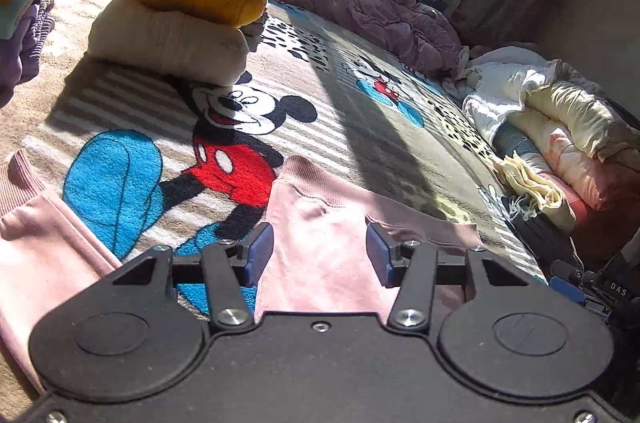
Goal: Fold clothes
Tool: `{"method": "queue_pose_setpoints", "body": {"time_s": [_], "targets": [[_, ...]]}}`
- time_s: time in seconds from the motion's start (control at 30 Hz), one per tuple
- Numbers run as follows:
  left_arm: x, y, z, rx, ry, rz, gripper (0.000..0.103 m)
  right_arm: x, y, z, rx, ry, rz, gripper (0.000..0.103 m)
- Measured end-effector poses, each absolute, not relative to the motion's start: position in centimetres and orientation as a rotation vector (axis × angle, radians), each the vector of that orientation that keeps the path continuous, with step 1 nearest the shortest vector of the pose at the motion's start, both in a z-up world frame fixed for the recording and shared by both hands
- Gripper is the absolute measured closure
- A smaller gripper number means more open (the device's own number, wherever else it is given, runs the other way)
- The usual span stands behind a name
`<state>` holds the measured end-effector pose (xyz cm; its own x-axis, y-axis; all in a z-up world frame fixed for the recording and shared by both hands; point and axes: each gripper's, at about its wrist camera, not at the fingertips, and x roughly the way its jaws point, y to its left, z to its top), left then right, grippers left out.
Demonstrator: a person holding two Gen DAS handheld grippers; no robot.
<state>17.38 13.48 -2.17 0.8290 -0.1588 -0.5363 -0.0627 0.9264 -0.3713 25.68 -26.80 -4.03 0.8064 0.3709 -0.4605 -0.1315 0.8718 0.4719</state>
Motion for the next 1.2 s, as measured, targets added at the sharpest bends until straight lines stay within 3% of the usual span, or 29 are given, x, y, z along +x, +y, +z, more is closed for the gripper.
{"method": "queue_pose_setpoints", "body": {"time_s": [0.23,0.37,0.5,0.73,0.87,0.9,1.0,1.17,1.2], "targets": [[8.1,2.6,-4.0,0.061,0.518,-0.094,0.055,11.8,-28.0,-4.9,0.429,0.420,0.207,0.050],[5.2,-1.8,-6.4,0.233,0.458,-0.136,0.055,8.1,-28.6,-6.3,0.416,0.437,0.147,0.048],[4.4,-4.4,-10.0,0.401,0.533,-0.135,0.060,7.1,-30.6,-8.3,0.466,0.515,0.100,0.045],[2.9,-6.8,-7.2,0.307,0.394,-0.165,0.062,6.7,-32.1,-10.5,0.534,0.553,0.138,0.043],[3.2,-9.5,-10.5,0.426,0.489,-0.217,0.062,5.6,-32.2,-10.8,0.561,0.550,0.154,0.043],[2.9,-10.0,-10.0,0.436,0.485,-0.214,0.069,5.6,-32.5,-10.8,0.583,0.547,0.151,0.044],[2.9,-11.4,-7.5,0.419,0.408,-0.240,0.069,5.2,-33.8,-11.2,0.656,0.524,0.127,0.045],[6.0,-14.6,-8.2,0.386,0.427,-0.289,0.069,5.3,-35.6,-12.1,0.762,0.482,0.132,0.045],[6.6,-15.2,-9.5,0.414,0.506,-0.326,0.077,5.3,-35.7,-12.2,0.771,0.476,0.136,0.045]]}}
